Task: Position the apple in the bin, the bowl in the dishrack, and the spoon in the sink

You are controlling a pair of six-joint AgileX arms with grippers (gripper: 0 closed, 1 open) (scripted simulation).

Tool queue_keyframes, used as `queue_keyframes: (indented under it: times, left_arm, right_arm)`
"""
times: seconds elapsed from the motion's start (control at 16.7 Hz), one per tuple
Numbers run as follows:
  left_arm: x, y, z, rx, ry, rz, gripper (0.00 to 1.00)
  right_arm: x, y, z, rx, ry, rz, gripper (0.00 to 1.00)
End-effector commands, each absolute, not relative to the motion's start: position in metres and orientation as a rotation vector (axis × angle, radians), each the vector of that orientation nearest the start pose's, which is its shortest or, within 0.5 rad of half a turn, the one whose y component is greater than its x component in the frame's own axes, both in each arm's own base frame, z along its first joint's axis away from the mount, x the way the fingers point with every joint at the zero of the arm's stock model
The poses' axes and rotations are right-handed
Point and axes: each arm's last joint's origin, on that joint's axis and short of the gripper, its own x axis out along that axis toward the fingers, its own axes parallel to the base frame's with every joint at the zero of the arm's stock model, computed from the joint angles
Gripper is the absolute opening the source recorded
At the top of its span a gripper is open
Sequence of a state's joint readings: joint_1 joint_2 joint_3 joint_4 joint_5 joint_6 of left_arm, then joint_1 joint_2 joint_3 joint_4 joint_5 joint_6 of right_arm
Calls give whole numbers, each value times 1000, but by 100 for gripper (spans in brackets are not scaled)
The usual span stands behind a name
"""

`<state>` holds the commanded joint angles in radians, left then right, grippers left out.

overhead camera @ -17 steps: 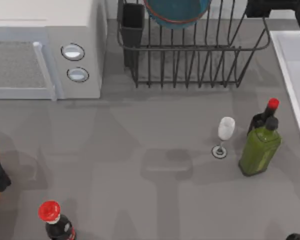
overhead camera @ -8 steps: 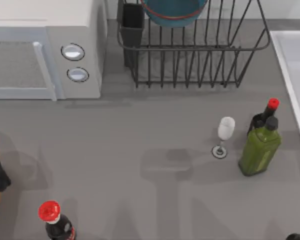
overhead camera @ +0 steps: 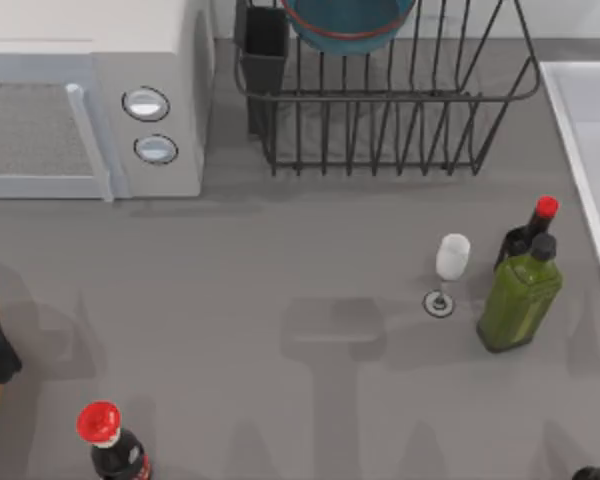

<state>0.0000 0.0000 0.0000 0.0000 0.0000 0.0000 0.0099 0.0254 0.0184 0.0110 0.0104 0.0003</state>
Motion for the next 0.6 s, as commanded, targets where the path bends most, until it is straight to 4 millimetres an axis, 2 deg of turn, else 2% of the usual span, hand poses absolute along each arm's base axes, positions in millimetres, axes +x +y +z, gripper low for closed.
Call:
queue_keyframes:
  times: [0.12, 0.42, 0.6]
  left_arm:
    - [106, -1, 160, 0, 0, 0, 100]
    - [106, -1, 160, 0, 0, 0, 100]
    - [106, -1, 160, 0, 0, 0, 100]
  right_arm:
    - [106, -1, 160, 0, 0, 0, 100]
    - [106, -1, 161, 0, 1, 1, 100]
    - [107, -1, 164, -9, 77, -3, 100]
